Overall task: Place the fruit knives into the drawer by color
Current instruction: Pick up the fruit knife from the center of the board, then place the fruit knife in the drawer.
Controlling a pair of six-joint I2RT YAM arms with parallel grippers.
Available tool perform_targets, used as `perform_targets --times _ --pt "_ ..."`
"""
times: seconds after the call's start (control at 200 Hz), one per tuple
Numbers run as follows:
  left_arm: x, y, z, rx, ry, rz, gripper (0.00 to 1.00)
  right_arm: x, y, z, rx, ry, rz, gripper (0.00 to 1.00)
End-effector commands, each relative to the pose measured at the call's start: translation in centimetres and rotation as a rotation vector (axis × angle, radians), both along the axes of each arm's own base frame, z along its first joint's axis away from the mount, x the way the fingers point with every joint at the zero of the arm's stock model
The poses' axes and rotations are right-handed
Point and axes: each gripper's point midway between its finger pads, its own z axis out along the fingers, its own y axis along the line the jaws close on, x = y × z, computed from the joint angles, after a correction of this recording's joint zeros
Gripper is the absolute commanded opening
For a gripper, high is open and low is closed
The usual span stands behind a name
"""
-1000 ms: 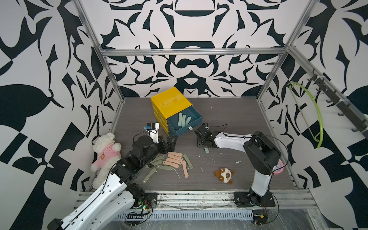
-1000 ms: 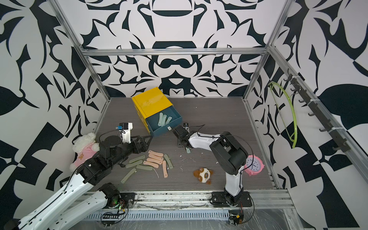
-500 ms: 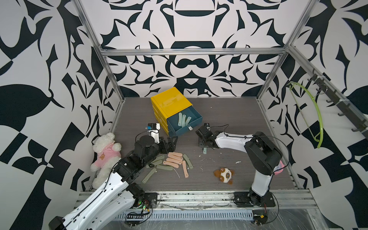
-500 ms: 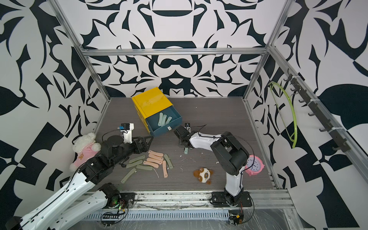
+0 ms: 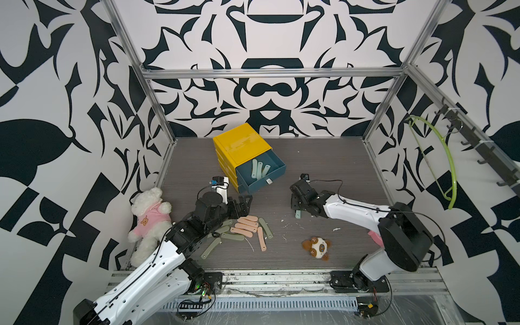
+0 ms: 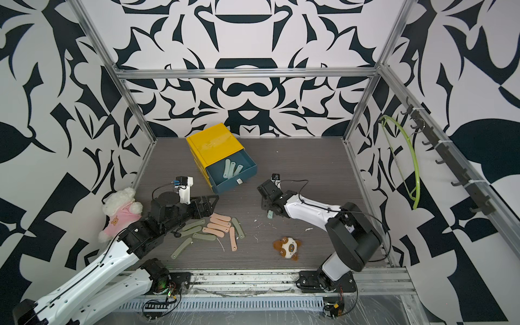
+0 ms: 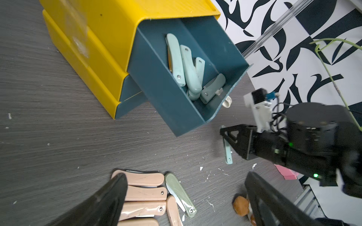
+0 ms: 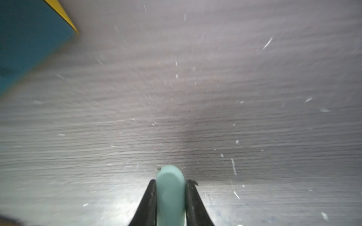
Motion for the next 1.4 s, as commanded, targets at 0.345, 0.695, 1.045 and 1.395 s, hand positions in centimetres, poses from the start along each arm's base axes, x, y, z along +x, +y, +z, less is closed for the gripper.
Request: perform_targets --times 0.345,0.695,1.045,1.395 --pt "-1.0 1.6 -1.6 0.021 0.037 0.048 0.99 -0.3 2.6 15.9 0.128 -0.319 0.142 0.11" --pt "-1.2 2.0 -0.7 0.027 0.035 0.055 0.99 4.0 13.9 26.1 0.243 -0.511 0.339 0.11" --pt "-1.4 2.0 -0.2 0.010 0.035 0.052 0.99 9.9 15.5 22.6 0.251 -0.432 0.275 0.13" --pt "-1.0 2.1 1.7 -0.001 0.001 0.064 0.99 9.3 15.7 24.6 0.303 -0.451 0.301 0.46"
